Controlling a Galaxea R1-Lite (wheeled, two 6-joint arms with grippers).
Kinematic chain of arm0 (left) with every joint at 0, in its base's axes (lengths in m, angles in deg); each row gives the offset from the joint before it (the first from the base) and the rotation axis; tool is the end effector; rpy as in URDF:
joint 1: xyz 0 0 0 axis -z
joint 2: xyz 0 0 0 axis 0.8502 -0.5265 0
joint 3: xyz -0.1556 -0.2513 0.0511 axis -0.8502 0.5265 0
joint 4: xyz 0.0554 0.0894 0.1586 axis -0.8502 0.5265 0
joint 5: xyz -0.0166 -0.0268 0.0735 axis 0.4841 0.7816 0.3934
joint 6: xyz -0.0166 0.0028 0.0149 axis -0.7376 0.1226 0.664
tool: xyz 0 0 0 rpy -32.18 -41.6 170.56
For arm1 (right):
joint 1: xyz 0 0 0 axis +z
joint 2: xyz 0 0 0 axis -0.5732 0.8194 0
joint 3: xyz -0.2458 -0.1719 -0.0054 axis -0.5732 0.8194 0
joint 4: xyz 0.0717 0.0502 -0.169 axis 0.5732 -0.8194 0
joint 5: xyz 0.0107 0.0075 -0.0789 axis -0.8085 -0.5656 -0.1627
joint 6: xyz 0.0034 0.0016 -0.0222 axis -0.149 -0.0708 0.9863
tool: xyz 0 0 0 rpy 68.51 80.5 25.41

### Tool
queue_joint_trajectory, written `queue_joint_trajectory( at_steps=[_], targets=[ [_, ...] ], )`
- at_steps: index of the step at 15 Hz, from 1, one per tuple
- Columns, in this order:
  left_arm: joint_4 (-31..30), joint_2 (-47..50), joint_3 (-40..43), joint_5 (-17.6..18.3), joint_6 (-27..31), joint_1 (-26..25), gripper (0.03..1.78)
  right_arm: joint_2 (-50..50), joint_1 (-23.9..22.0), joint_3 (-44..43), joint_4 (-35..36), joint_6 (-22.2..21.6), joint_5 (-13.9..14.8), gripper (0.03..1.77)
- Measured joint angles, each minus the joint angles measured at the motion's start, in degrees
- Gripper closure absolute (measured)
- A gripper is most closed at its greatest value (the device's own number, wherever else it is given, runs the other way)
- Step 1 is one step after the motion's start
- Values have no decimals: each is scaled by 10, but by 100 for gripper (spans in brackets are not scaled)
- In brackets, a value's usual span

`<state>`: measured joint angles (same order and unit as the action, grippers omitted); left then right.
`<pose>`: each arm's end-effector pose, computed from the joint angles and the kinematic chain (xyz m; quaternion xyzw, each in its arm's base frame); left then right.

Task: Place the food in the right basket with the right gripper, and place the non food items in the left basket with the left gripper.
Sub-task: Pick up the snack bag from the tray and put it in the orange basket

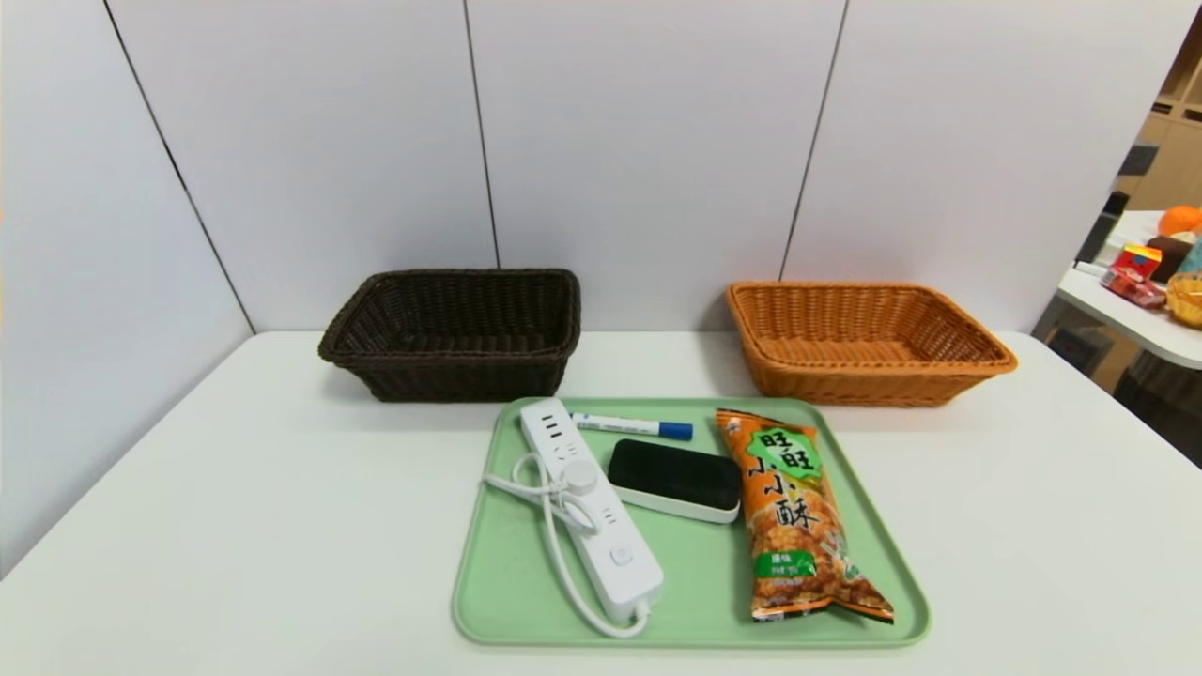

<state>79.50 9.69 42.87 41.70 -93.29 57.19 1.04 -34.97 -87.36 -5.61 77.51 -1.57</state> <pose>-0.0227 0.0004 0.0767 -0.0326 -0.0051 0.0269 0.9991 -0.0232 0.0001 0.0768 0.0038 -0.0007 0.0001 1.0000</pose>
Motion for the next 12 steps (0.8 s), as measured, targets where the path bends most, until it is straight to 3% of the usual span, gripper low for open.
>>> queue_joint_trajectory(
  at_steps=[12],
  targets=[
    [1, 0, 0, 1, 28, 0, 12, 0, 0, 0, 1, 19, -6, 10]
  ],
)
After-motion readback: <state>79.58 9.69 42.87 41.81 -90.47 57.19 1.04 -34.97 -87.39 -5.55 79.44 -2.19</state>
